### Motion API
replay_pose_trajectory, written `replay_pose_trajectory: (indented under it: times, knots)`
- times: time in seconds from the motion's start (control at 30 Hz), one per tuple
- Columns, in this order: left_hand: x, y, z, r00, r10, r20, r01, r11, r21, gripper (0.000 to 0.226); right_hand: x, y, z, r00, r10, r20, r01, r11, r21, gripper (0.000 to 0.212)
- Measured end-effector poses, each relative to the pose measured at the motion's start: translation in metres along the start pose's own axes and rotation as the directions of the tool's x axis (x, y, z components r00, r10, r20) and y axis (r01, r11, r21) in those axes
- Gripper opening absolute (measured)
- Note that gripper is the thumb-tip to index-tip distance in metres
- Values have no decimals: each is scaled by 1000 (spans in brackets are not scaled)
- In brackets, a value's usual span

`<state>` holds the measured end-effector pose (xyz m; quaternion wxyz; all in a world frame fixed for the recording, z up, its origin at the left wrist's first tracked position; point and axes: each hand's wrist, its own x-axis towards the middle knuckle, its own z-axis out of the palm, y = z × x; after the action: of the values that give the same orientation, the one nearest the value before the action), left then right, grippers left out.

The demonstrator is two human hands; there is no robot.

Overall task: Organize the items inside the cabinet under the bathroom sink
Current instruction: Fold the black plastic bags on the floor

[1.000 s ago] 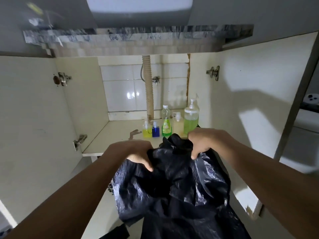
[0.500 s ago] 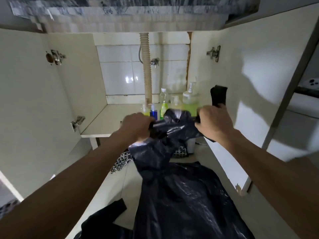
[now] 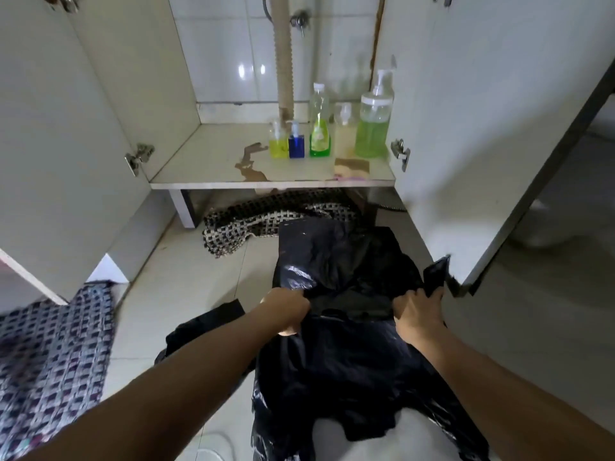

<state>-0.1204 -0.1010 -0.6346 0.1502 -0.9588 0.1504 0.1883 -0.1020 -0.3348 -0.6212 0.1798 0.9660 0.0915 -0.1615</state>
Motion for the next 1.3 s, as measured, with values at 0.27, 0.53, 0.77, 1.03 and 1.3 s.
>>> replay_pose_trajectory:
  times: [0.27,0.53,0.77,1.03,1.3]
  knots:
    - [-16,54,78,976,-109,187,115,993,-21,57,-14,-10,60,829,-56,557,9,996,86,50]
    - [-15,55,74,831,-116,544,-2,977,211,92,-27,-11,40,785,-65,616,26,997,72,45]
    - [-31,15,15,662,31,749,96,987,-126,128,-11,-45,-3,919,-201,339,89,944,317,15]
    - [-91,-133,-64,941,-233,245,291,926,-241,65,6,-149,-70,898,-439,39,336,739,584,35]
    - [-140,-148,72,789,-284,546,507,802,-316,67,-8,-258,-30,792,-589,158,374,674,636,74]
